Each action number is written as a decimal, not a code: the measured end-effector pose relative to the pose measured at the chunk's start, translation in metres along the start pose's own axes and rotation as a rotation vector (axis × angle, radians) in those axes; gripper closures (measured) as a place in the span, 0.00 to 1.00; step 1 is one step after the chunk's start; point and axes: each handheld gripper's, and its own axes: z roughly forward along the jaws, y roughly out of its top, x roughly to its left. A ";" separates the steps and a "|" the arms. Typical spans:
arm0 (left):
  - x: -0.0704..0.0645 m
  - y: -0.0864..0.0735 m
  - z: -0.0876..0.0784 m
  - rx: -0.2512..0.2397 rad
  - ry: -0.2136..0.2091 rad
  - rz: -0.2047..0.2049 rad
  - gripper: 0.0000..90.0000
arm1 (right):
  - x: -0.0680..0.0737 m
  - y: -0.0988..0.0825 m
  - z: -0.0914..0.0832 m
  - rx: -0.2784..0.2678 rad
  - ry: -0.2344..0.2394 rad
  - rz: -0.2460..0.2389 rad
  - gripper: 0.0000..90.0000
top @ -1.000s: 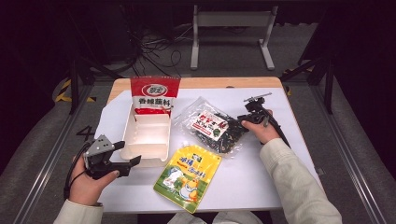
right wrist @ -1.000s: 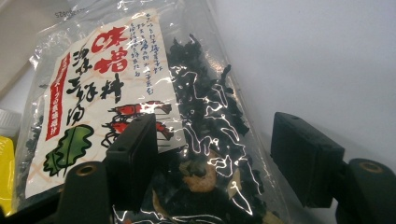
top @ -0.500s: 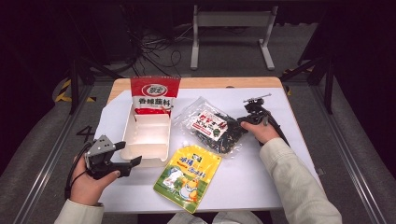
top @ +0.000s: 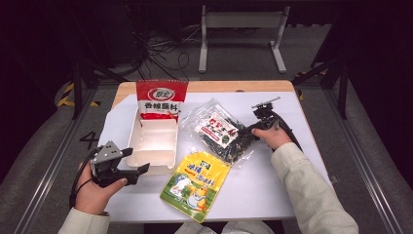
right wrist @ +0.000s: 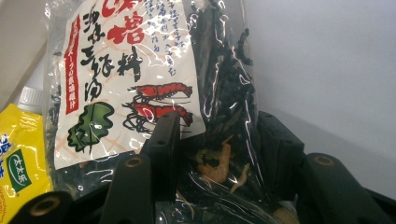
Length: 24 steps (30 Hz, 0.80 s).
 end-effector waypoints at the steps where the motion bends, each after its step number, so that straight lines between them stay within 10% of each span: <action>1: 0.000 0.000 0.000 0.000 0.000 0.000 0.22 | 0.002 0.000 0.000 0.006 -0.004 -0.002 0.63; 14: -0.002 0.002 0.005 -0.001 -0.009 0.001 0.22 | 0.020 -0.006 -0.010 0.005 -0.099 -0.084 0.87; 24: -0.005 0.009 0.014 -0.005 -0.028 0.013 0.22 | 0.028 -0.022 -0.036 -0.107 -0.142 -0.107 0.93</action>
